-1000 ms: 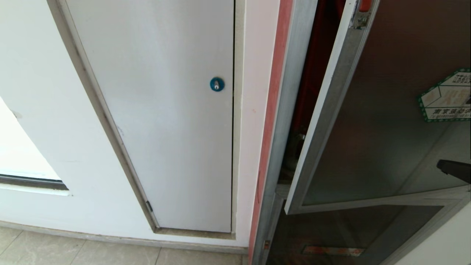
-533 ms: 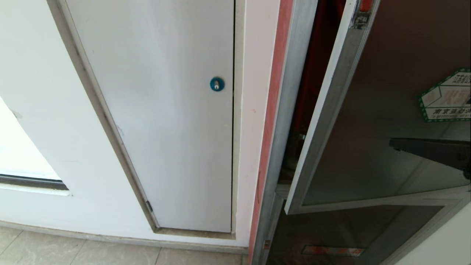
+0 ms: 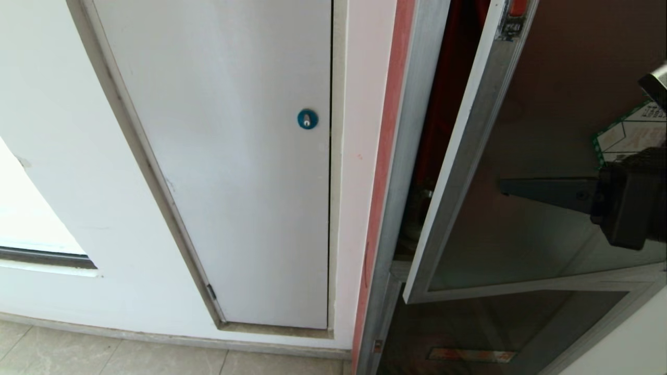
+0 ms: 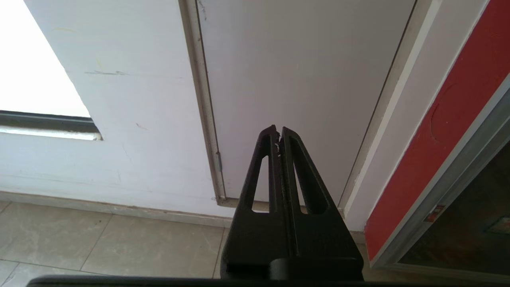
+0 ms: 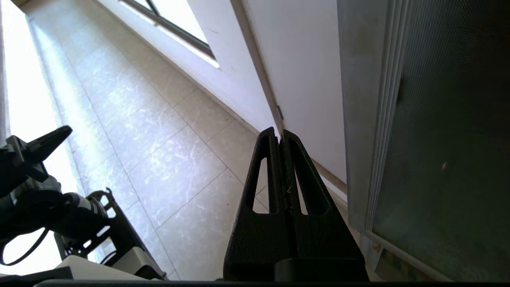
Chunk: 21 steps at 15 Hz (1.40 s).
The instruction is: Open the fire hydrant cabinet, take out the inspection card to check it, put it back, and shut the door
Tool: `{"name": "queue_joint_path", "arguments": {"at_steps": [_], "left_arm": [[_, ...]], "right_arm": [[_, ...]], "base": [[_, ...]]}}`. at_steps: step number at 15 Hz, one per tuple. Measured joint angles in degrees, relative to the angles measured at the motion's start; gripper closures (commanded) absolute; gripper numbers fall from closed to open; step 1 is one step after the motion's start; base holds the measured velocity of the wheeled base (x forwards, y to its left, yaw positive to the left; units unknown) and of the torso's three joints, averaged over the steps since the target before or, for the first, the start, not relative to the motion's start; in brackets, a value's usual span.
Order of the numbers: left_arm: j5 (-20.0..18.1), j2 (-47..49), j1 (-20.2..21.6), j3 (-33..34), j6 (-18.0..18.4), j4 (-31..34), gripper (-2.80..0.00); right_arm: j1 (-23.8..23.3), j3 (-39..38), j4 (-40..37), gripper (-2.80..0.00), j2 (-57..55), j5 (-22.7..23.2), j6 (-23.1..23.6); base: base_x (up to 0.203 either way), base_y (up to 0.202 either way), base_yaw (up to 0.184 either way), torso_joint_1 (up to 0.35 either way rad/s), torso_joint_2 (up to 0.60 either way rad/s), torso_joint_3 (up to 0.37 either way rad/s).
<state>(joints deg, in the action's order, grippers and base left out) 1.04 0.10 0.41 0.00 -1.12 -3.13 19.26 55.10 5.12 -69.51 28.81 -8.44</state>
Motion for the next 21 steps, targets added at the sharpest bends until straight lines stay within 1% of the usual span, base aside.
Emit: {"name": "queue_joint_path", "arguments": {"at_steps": [2, 5, 7, 11, 15, 18, 21], "left_arm": [[0.0, 0.0, 0.0, 0.0, 0.0, 0.0, 0.00], [0.0, 0.0, 0.0, 0.0, 0.0, 0.0, 0.00], [0.0, 0.0, 0.0, 0.0, 0.0, 0.0, 0.00], [0.0, 0.0, 0.0, 0.0, 0.0, 0.0, 0.00], [0.0, 0.0, 0.0, 0.0, 0.0, 0.0, 0.00], [0.0, 0.0, 0.0, 0.0, 0.0, 0.0, 0.00], [0.0, 0.0, 0.0, 0.0, 0.0, 0.0, 0.00]], "right_arm": [[0.9, 0.5, 3.3, 0.00, -1.9, -0.3, 0.0], [1.4, 1.3, 8.1, 0.00, -5.2, -3.4, -0.1], [1.4, 1.5, 9.2, 0.00, -6.3, -4.8, -0.1], [0.8, 2.0, 10.3, 0.00, -7.7, -5.4, -0.1], [0.7, 2.9, 16.9, 0.00, -10.9, -7.1, -0.2], [0.7, 4.8, 17.7, 0.00, -13.7, -7.9, -0.2], [0.7, 7.2, 17.8, 0.00, -16.1, -10.0, -0.2]], "base": [[0.000, 0.000, 0.000, 0.000, 0.00, 0.000], [0.000, 0.000, 0.000, 0.000, 0.00, 0.000], [0.000, 0.000, 0.000, 0.000, 0.00, 0.000], [0.000, 0.000, 0.000, 0.000, 0.00, 0.000], [0.000, 0.000, 0.000, 0.000, 0.00, 0.000], [0.000, 0.000, 0.000, 0.000, 0.00, 0.000], [0.000, 0.000, 0.000, 0.000, 0.00, 0.000]]}}
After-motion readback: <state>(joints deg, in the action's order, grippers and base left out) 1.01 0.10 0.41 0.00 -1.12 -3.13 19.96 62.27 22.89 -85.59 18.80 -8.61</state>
